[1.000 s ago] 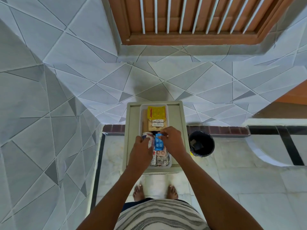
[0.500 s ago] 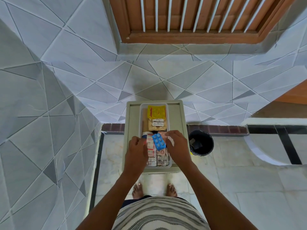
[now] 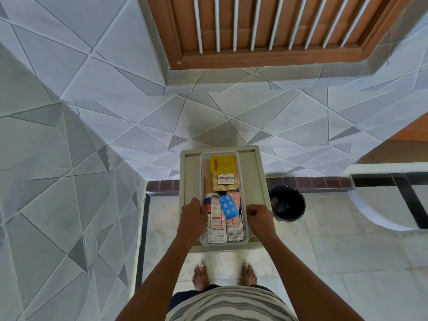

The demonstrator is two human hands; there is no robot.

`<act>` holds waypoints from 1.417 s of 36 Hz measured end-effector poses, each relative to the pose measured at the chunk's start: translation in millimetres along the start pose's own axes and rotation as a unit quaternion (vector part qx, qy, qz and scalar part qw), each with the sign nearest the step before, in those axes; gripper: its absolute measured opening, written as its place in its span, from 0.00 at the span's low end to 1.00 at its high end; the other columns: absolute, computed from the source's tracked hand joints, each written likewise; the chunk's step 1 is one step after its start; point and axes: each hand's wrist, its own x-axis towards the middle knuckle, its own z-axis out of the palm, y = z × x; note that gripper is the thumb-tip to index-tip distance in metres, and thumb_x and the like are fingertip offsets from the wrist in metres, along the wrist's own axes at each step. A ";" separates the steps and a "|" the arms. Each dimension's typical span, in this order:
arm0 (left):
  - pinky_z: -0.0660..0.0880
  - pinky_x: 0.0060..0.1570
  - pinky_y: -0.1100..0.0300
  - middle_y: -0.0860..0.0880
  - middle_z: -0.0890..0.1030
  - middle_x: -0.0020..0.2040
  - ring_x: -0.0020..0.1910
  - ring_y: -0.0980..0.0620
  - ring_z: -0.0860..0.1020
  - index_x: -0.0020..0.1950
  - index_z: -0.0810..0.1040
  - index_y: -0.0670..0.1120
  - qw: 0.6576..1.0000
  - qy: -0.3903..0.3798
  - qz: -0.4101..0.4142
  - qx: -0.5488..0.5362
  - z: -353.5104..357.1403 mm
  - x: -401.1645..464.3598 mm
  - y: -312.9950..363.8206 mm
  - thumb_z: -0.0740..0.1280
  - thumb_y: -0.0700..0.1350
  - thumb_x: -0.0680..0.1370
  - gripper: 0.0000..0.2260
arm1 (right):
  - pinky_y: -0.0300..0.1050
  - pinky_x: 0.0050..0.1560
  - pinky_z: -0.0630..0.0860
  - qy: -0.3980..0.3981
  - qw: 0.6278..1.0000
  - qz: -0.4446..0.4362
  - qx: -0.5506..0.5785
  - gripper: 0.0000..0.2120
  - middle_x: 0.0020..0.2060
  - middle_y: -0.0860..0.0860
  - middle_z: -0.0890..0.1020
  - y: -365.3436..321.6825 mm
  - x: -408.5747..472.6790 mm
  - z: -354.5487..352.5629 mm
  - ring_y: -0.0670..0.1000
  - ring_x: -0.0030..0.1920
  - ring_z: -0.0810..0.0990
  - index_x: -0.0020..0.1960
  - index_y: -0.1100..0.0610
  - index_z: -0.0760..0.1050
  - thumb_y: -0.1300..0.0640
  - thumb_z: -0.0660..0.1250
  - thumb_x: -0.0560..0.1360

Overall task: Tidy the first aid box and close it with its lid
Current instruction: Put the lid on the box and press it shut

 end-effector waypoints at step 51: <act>0.71 0.39 0.69 0.47 0.83 0.45 0.39 0.55 0.78 0.51 0.80 0.41 0.998 0.029 -0.032 -0.048 -48.5 16.6 -57.5 0.65 0.49 0.82 0.11 | 0.52 0.46 0.78 0.049 0.991 0.116 0.043 0.13 0.47 0.67 0.83 -50.8 3.3 12.4 0.65 0.52 0.82 0.51 0.71 0.79 0.65 0.74 0.71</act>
